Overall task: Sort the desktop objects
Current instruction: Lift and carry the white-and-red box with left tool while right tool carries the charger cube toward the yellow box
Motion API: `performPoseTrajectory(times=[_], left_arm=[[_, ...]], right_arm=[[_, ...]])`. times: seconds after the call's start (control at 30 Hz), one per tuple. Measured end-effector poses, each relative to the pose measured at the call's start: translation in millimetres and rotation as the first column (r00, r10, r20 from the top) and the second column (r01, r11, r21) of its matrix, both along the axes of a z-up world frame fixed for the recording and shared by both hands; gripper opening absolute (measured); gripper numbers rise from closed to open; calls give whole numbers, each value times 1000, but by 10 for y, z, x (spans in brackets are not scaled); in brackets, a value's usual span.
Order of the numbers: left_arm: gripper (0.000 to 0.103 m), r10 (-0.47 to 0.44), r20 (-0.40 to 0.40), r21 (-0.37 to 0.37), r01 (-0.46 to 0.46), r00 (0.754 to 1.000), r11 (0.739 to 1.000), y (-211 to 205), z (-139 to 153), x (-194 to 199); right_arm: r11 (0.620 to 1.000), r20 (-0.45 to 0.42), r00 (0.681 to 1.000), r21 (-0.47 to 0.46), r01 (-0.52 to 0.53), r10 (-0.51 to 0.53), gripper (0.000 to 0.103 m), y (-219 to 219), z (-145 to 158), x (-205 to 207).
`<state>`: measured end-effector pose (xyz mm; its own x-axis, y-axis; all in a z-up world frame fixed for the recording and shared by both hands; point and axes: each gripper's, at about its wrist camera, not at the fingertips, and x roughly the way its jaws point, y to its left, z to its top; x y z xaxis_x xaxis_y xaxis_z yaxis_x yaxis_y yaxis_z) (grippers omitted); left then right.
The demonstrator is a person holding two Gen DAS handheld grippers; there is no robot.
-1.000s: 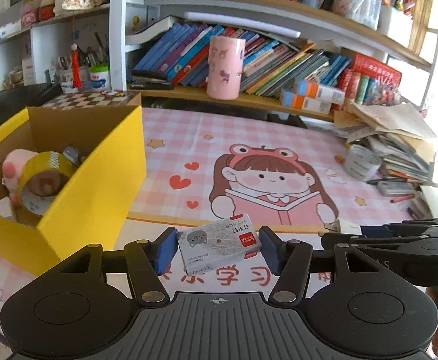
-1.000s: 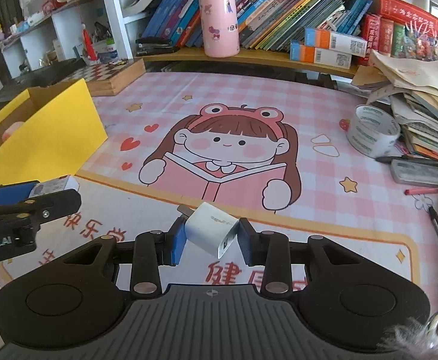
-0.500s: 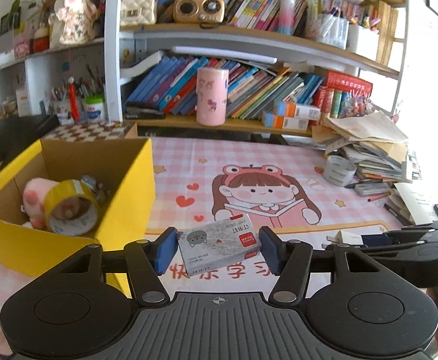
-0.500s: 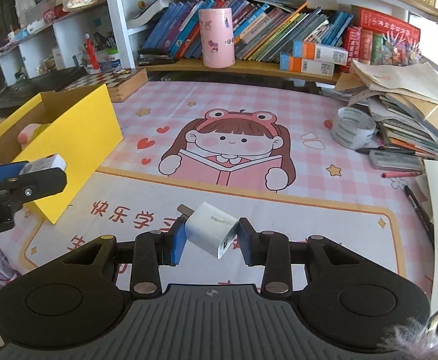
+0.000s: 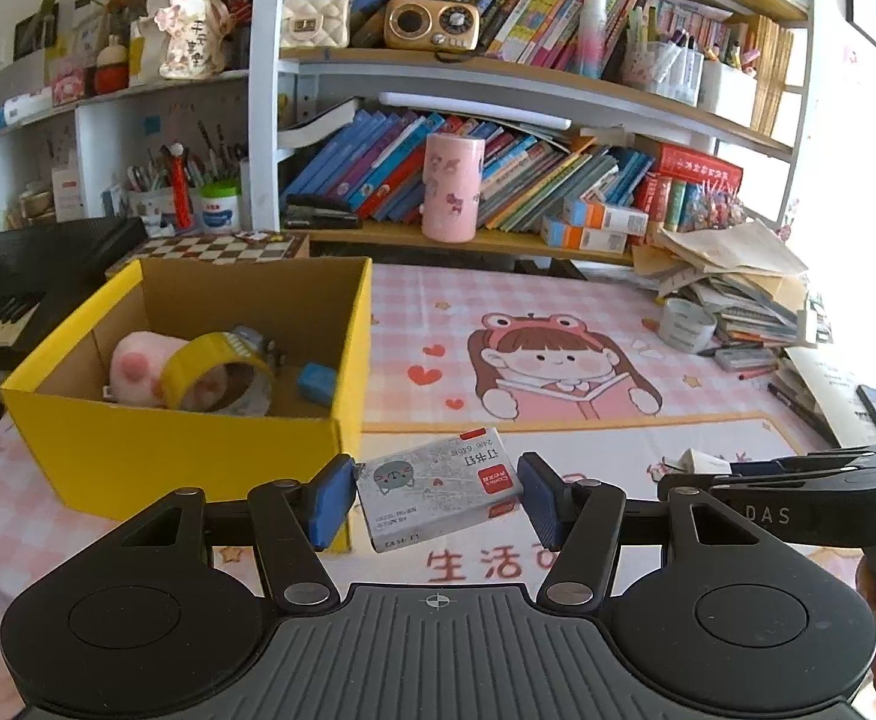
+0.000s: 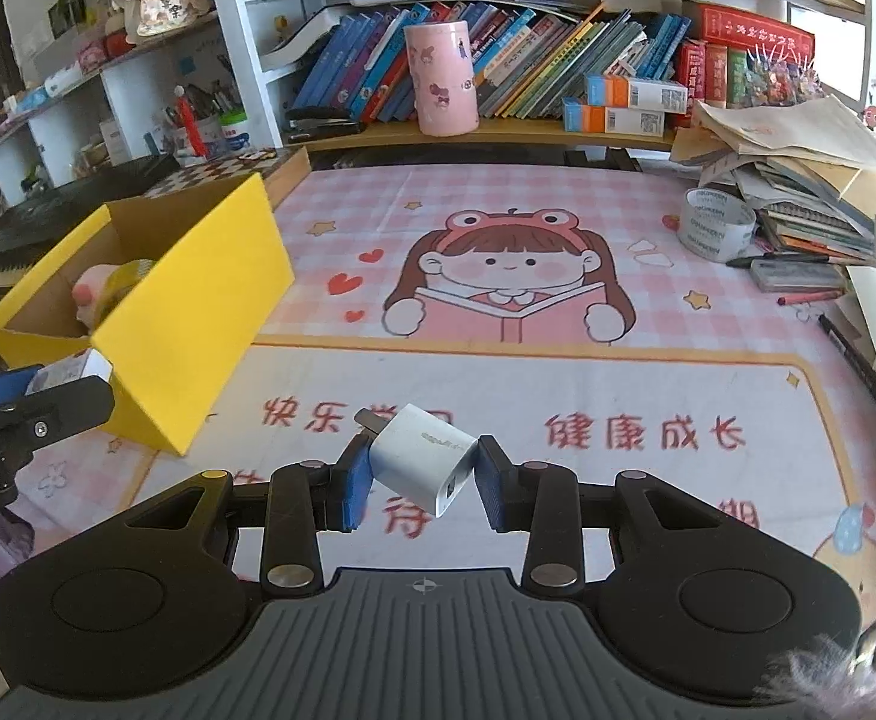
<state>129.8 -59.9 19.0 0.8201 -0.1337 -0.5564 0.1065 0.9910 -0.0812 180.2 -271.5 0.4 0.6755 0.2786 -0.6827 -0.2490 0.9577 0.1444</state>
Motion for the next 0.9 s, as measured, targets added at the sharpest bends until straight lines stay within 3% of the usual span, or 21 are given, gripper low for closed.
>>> performPoseTrajectory(times=[0.53,0.9], left_arm=[[58,-137,-9,-14,137,991,990,341,-52,-367],[58,-163,-54,-4,163,985,987,627,-160,-677]], right_arm=[[996,-11,996,-24,87,-87,34,379,-35,-751],[995,-55,994,-16,95,-96,34,715,-181,-1142]])
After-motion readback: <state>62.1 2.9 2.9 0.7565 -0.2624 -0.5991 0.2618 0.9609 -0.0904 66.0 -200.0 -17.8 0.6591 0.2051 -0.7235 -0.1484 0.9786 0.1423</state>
